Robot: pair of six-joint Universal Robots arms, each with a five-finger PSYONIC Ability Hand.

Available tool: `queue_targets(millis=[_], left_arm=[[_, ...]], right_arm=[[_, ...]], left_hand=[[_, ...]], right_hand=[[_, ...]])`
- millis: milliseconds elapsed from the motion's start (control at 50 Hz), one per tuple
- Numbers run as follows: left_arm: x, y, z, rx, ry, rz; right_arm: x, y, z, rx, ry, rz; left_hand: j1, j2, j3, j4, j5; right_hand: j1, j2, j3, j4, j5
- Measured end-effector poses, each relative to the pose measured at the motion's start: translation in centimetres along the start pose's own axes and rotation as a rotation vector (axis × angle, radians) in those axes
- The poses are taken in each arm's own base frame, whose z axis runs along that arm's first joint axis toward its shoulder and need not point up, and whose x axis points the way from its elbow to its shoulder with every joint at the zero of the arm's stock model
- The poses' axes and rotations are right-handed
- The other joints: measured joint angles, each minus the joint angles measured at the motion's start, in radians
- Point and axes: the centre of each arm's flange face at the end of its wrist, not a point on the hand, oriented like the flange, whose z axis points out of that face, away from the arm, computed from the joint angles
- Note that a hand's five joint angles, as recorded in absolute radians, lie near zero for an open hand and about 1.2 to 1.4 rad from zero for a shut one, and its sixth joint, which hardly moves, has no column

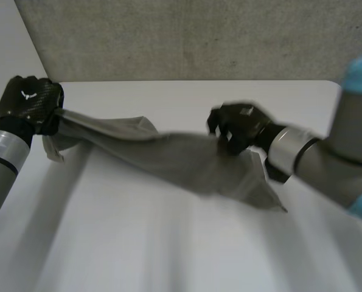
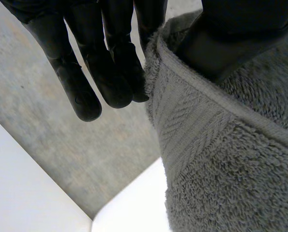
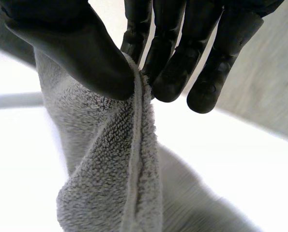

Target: Fold the towel.

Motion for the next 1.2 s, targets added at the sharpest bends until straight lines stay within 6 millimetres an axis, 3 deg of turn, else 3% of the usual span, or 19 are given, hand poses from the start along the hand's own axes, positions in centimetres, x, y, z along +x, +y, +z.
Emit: queue_targets(millis=[120, 180, 240, 300, 400, 600, 720, 820, 960, 1200], left_arm=[[-1.1, -4.6, -0.6, 0.127, -0.027, -0.026], [-1.6, -7.3, -1.1, 0.192, -0.021, -0.076], [-2.0, -9.2, -1.4, 0.226, 0.007, -0.135], [-2.0, -10.2, -1.5, 0.233, 0.045, -0.194], [-1.5, -8.6, -0.6, 0.163, 0.099, -0.267], [1.6, 1.3, 0.7, -0.138, 0.163, -0.309], [2.3, 4.0, 0.6, -0.214, 0.178, -0.240], [1.9, 4.5, 0.7, -0.222, 0.171, -0.202], [1.7, 4.4, 0.6, -0.220, 0.167, -0.196], [2.3, 4.4, 0.2, -0.227, 0.180, -0.202]], right_arm=[[1.4, -8.4, -5.2, 0.166, 0.075, -0.070], [1.4, -11.2, -7.3, 0.225, 0.089, -0.099], [1.2, -12.5, -8.4, 0.255, 0.087, -0.117], [1.3, -12.5, -8.5, 0.251, 0.078, -0.117], [2.0, -9.4, -6.5, 0.157, 0.060, -0.088], [4.5, 2.2, -1.0, -0.156, 0.109, -0.118], [5.4, 6.7, 0.0, -0.263, 0.165, -0.152], [5.4, 8.8, -0.1, -0.302, 0.181, -0.161], [4.9, 10.2, -1.1, -0.340, 0.176, -0.142], [3.7, 9.8, -2.4, -0.334, 0.177, -0.055]], left_hand=[[0.000, 0.000, 0.002, 0.003, 0.000], [0.000, 0.000, 0.003, 0.003, 0.000], [0.000, 0.002, 0.003, 0.003, 0.000], [0.000, 0.003, 0.003, 0.003, 0.000], [0.000, 0.003, 0.003, 0.003, 0.004], [0.000, 0.003, 0.004, 0.004, 0.004], [0.000, 0.003, 0.004, 0.004, 0.004], [0.000, 0.003, 0.004, 0.004, 0.004], [0.000, 0.003, 0.004, 0.004, 0.004], [0.000, 0.003, 0.004, 0.004, 0.004]], right_hand=[[0.000, 0.000, 0.000, 0.000, 0.000], [0.000, 0.000, 0.001, 0.000, 0.000], [0.000, 0.001, 0.005, 0.000, 0.000], [0.002, 0.001, 0.005, 0.000, 0.002], [0.003, 0.000, 0.005, 0.000, 0.003], [-0.016, -0.016, -0.018, -0.032, -0.035], [-0.541, -0.518, -0.536, -0.533, -0.557], [-0.700, -0.676, -0.700, -0.712, -0.743], [-0.723, -0.687, -0.714, -0.719, -0.754], [-0.811, -0.781, -0.801, -0.809, -0.845]])
